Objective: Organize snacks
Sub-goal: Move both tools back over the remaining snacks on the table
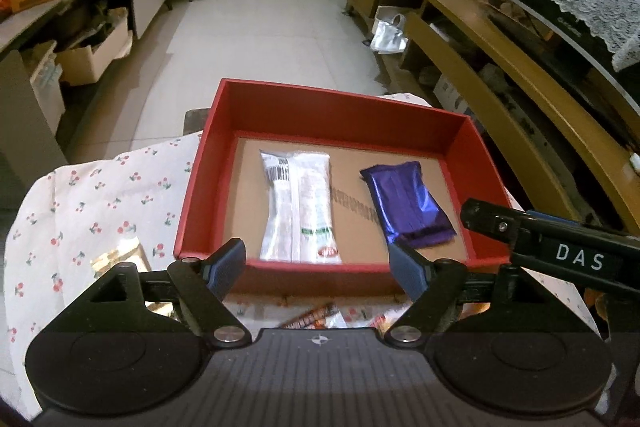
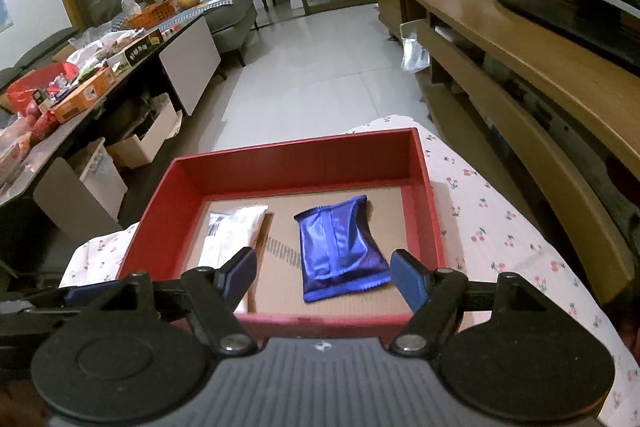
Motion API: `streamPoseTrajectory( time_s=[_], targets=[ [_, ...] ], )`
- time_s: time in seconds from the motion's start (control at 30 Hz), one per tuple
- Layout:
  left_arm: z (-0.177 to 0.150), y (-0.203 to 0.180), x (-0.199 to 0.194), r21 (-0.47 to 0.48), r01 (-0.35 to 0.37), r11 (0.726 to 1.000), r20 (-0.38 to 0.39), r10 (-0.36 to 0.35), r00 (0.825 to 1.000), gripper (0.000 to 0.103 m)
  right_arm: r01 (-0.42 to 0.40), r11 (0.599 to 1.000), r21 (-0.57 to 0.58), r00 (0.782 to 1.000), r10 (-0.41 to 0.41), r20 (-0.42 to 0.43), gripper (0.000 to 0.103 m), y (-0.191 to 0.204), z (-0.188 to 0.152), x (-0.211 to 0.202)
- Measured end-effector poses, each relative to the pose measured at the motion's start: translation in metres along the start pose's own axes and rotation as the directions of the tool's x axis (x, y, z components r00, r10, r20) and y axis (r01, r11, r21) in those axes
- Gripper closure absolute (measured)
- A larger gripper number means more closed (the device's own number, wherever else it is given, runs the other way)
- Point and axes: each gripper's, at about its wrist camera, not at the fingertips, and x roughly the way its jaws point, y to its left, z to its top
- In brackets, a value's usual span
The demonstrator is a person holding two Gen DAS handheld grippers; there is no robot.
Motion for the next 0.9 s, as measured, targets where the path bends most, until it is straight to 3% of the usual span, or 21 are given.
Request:
streamPoseTrajectory(
  time_s=[0.27, 0.9],
  targets=[
    [-0.01, 0.013, -0.022, -0.063, 0.04, 0.997, 0.021, -0.039, 0.999, 0.019, -0.013, 0.999, -0.043, 1.0, 0.013, -0.004, 0.019, 0.008, -0.018, -0.021],
    [-0.06, 0.033, -0.042, -0.041, 0.003, 0.999, -0.045, -0.004, 0.999, 0.019, -0.058, 0.992, -0.114, 0.989, 0.041, -0.14, 0.019, 0.031, -0.072, -0.028]
  ],
)
